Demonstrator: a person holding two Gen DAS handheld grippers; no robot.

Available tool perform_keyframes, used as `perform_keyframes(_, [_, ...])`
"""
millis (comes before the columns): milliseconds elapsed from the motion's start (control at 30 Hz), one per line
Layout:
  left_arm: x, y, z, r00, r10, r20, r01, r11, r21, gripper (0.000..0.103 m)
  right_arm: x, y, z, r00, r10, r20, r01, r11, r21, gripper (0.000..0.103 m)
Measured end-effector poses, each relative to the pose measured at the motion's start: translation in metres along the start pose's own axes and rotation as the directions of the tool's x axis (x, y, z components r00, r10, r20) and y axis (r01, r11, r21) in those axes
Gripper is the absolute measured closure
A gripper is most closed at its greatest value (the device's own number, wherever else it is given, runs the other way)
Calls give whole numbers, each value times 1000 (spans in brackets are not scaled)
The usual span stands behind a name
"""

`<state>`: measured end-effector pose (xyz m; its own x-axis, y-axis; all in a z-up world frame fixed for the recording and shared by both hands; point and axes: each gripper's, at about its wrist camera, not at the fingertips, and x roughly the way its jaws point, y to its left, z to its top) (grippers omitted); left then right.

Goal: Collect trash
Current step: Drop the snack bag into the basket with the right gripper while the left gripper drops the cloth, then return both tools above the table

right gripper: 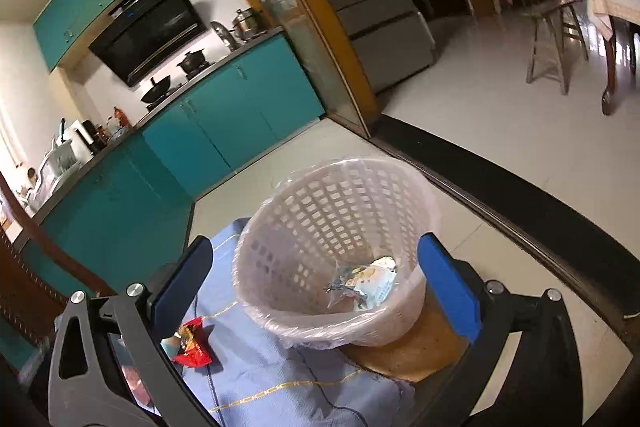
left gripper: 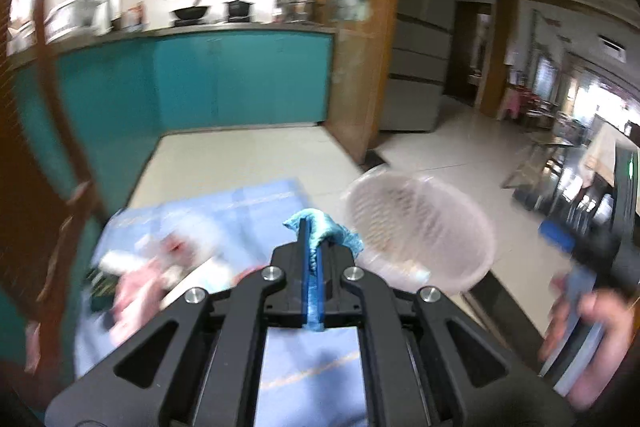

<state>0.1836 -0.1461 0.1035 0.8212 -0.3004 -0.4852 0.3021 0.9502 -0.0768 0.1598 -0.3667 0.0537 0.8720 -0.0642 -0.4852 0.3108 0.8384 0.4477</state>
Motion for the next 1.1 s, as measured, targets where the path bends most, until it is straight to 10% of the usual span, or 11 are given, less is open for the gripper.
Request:
perform_keyframes(100, [30,-33,35,997,-69,25,69,998,4,94,-1,-7,5,1000,-13,19,13,1000,20,3])
perform_keyframes(167, [54,-45,46,999,-37,7,37,999,8,18,-2,-8,6,999,-18,31,17,1000,18,3])
perform_keyframes(200, [67,-47,48,999,30,-14,-31,1000,-7,4,-2,-8,7,999,-23,33,22,1000,13,3])
perform_keyframes(600, [-7,67,-49,973,204,-111,-214,972,-91,3,-5,47,-18,997,72,-29,-76,983,-169,3])
perform_keyframes(1100, [-103,132,-137,944,306,-125,-321,938,-128,3,-48,153,-146,958,197,-209,-281,790,-545,3])
